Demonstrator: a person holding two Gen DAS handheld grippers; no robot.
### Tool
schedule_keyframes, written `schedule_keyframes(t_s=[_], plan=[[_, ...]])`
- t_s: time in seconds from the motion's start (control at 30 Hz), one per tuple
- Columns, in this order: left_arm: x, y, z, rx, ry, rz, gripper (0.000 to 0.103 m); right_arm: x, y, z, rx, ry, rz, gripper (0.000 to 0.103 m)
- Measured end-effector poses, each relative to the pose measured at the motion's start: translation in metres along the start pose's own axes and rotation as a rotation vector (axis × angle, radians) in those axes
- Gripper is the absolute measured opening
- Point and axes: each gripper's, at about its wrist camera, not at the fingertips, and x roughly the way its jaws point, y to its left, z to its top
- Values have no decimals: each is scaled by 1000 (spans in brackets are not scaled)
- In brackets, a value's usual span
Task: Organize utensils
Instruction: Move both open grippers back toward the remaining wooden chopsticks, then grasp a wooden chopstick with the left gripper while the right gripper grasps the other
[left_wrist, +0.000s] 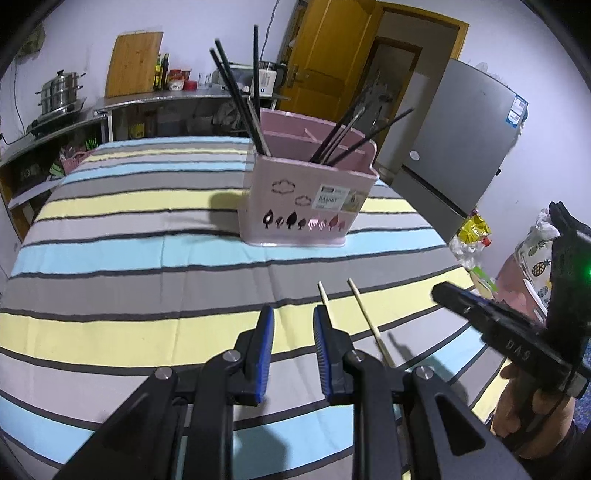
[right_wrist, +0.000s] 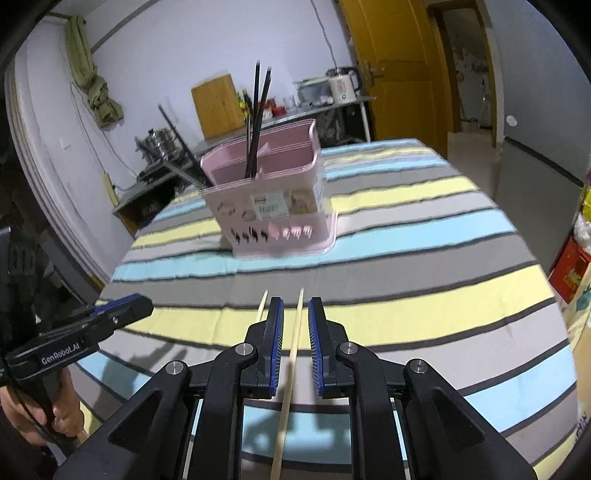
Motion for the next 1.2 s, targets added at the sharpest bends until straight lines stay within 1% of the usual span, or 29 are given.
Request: schedule_keyframes(t_s=[0.27,0.47,0.63,0.77,0.93,1.03,1.1,1.13,1.17,1.2], plan=[[17,10,-6,-22,41,-1,23,41,4,-19,-25,108,6,14],[29,13,-7,-36,67,-6,23,61,1,-24,-29,149,-13,14],[48,3,-5,-29,101,-26,23,55,-11,-23,-28,141,-35,14],[65,-10,-4,-25,128,-51,23,45,-29,-24,3,137,-49,14],[84,-26,-4,-8,161,-62,23,42,-40,-19,30,136,-65,14],[94,-32,-5,8,181,-36,23,46,-42,-16,34,139,-71,14],[97,-39,-7,49,168,-6,21,49,-41,-14,34,140,-76,14],[98,-42,-7,73,167,14,17,51,-41,-13,33,141,-79,14],[98,-44,-8,97,168,43,10,53,-40,-12,32,143,-80,14],[98,-44,-8,114,171,52,9,54,-40,-11,32,144,-80,14]])
